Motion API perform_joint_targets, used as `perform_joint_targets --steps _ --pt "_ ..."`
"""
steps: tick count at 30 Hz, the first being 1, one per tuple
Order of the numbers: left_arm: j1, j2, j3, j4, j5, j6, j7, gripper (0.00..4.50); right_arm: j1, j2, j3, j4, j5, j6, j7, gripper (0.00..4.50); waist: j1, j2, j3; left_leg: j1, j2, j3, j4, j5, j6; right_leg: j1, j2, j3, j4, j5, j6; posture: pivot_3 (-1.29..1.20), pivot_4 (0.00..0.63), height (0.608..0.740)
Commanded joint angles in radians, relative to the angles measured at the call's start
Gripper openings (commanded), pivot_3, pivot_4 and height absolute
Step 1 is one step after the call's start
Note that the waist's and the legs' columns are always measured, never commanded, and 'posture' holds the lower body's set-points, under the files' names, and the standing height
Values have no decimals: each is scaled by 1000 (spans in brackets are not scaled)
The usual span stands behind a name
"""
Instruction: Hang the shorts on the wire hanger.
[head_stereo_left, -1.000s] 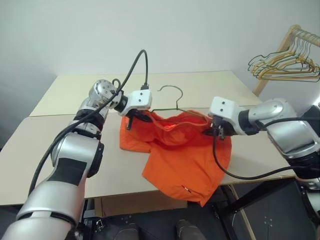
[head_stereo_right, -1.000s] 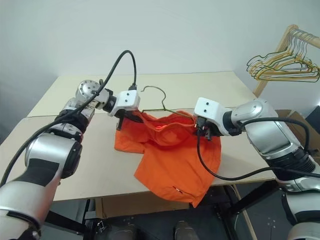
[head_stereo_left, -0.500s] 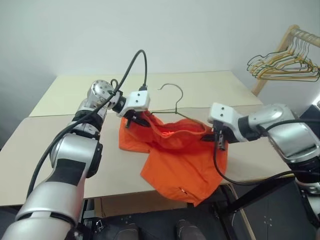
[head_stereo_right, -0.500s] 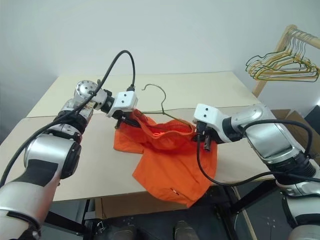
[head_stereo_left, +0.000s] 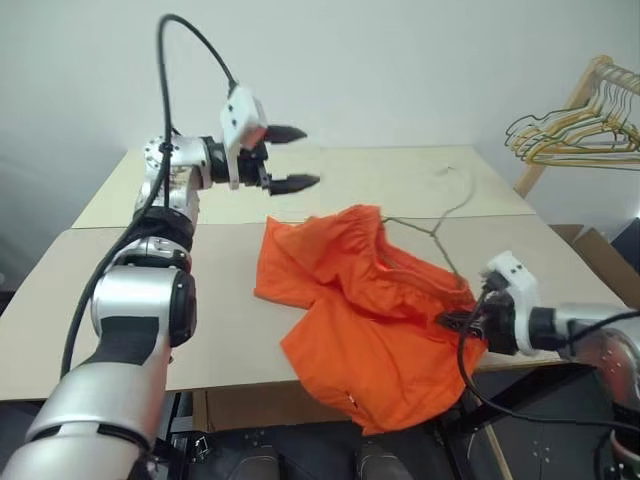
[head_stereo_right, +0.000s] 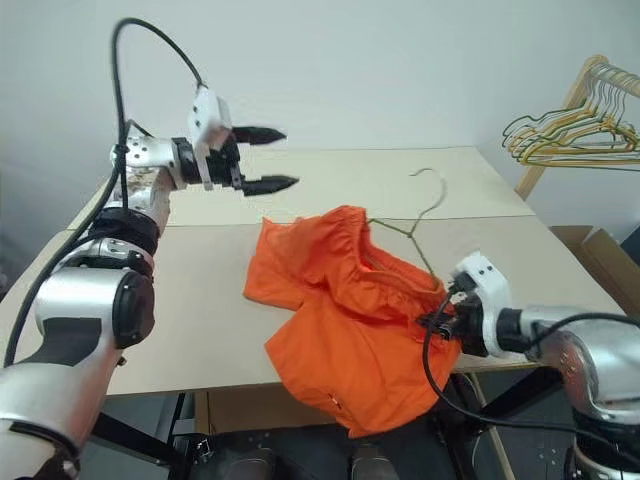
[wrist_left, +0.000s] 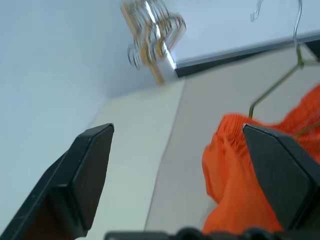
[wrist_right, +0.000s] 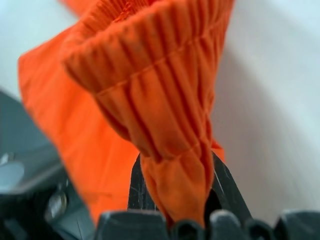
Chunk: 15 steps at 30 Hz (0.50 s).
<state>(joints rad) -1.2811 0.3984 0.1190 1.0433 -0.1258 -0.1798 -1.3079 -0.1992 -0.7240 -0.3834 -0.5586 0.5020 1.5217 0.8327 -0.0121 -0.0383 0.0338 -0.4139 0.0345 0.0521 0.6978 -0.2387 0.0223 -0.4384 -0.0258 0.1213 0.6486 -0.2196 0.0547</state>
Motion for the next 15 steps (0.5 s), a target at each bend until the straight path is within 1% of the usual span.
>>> perform_joint_targets --steps 1,4,7,9,12,15 --pt "117 -47 17 -310 -121 177 45 4463 32 34 -201 -83 19 84 -71 0 -2 1 -1 0 0 0 0 0 0 0 0 0 0 0 0 -23 0 740" --pt "257 -82 3 -633 -220 376 111 4463 97 58 -341 -86 40 93 -141 0 -7 1 -1 2 0 0 0 0 0 2 0 1 0 0 0 -40 0 740" --pt "336 -95 -4 -838 -294 516 179 4463 126 64 -443 -66 91 93 -211 0 -19 1 -1 2 0 0 -1 0 0 1 0 1 0 1 -1 -55 0 740" --pt "362 -100 0 -923 -338 583 223 4463 133 52 -494 -51 125 93 -261 0 -33 1 -1 4 0 0 -1 0 0 2 0 1 0 0 0 -64 0 740" --pt "377 -109 13 -990 -394 657 290 4463 131 22 -516 -51 125 93 -357 0 -48 6 -4 15 0 0 -4 0 0 14 0 1 -3 -1 1 -68 0 740" --pt "393 -111 13 -1038 -430 688 334 4463 56 20 -568 32 155 93 -490 0 -62 8 -5 19 0 0 -6 -1 0 17 0 1 -4 -3 1 -65 0 740"
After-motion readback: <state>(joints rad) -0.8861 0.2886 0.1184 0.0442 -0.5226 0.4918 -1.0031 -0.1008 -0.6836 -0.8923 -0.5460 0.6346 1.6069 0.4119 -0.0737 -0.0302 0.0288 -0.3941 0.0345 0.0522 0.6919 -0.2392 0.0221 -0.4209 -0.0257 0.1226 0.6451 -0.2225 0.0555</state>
